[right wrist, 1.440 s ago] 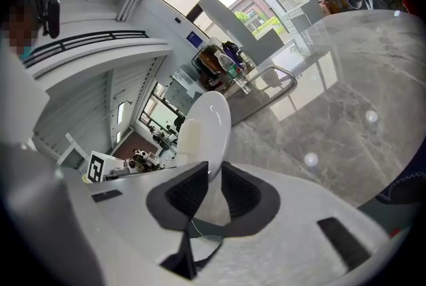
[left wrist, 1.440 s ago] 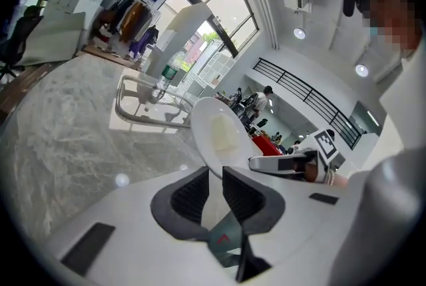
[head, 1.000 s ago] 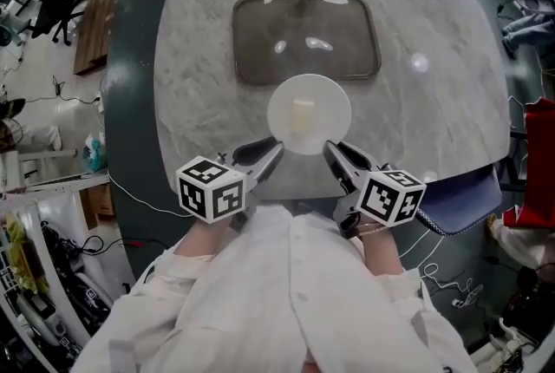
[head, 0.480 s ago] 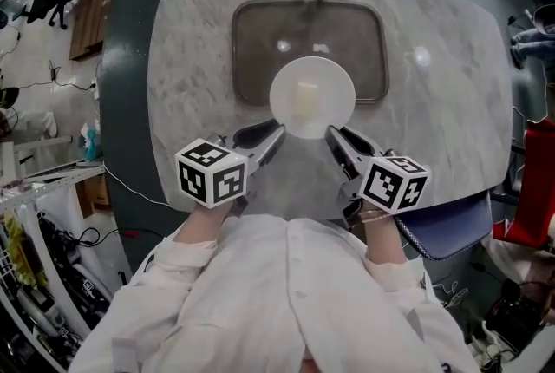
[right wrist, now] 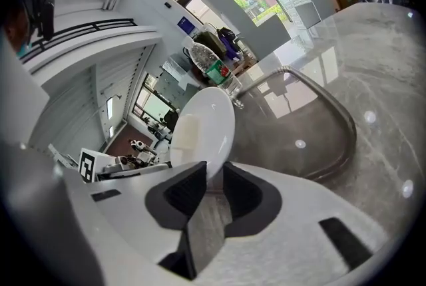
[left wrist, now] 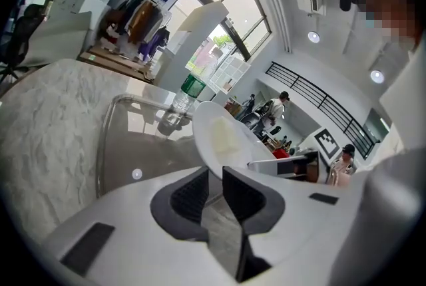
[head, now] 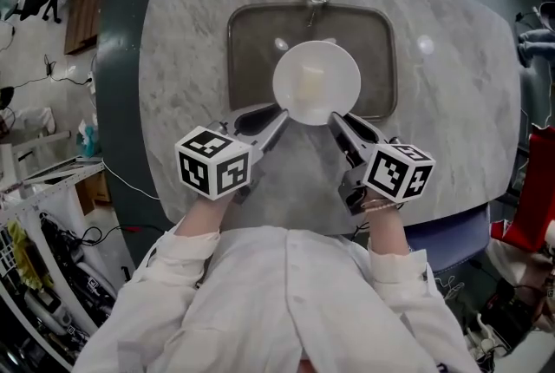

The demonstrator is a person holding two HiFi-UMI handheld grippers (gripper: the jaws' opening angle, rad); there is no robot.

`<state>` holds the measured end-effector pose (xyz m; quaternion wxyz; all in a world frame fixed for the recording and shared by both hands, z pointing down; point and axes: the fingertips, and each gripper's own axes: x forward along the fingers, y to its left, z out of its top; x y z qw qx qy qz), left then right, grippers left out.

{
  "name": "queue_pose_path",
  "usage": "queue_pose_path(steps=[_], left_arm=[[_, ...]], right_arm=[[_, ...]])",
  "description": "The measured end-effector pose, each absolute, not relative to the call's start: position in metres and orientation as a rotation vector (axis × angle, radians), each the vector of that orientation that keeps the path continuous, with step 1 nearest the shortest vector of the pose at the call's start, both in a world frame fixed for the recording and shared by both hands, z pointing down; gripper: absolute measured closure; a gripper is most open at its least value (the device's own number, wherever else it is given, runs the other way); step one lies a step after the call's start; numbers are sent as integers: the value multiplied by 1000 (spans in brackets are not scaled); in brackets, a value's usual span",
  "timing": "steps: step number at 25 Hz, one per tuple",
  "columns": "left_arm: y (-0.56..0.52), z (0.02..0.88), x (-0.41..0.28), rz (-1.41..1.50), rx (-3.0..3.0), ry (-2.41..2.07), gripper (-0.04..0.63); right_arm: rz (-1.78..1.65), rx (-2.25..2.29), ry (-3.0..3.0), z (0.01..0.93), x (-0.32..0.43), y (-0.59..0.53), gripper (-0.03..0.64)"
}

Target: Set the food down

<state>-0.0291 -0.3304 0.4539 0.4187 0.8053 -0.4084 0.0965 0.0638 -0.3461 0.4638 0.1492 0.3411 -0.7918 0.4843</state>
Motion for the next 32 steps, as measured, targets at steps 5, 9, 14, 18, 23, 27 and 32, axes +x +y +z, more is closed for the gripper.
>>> queue_pose_path(steps=[5, 9, 14, 18, 23, 27, 32], left_arm=[[-352, 470, -29, 247, 2009, -988, 525], [-361, 477, -32, 270, 2001, -963, 525], [-370, 489, -34, 307, 1995, -952, 525], [-376, 497, -36, 345, 1984, -950, 525], [-380, 501, -35, 390, 1979, -925, 525], [-384, 504, -34, 416, 1983, -925, 525], [-384, 507, -33, 458, 1981, -922, 525]], right_arm=[[1386, 959, -2243, 479, 63, -367, 560], [1381, 936, -2213, 487, 60, -376, 554], [1354, 929, -2184, 499, 58, -388, 549], [1347, 914, -2166, 507, 55, -396, 548], [1370, 914, -2131, 512, 56, -397, 545], [1360, 933, -2115, 513, 57, -400, 545], [1298, 967, -2072, 514, 59, -400, 537]])
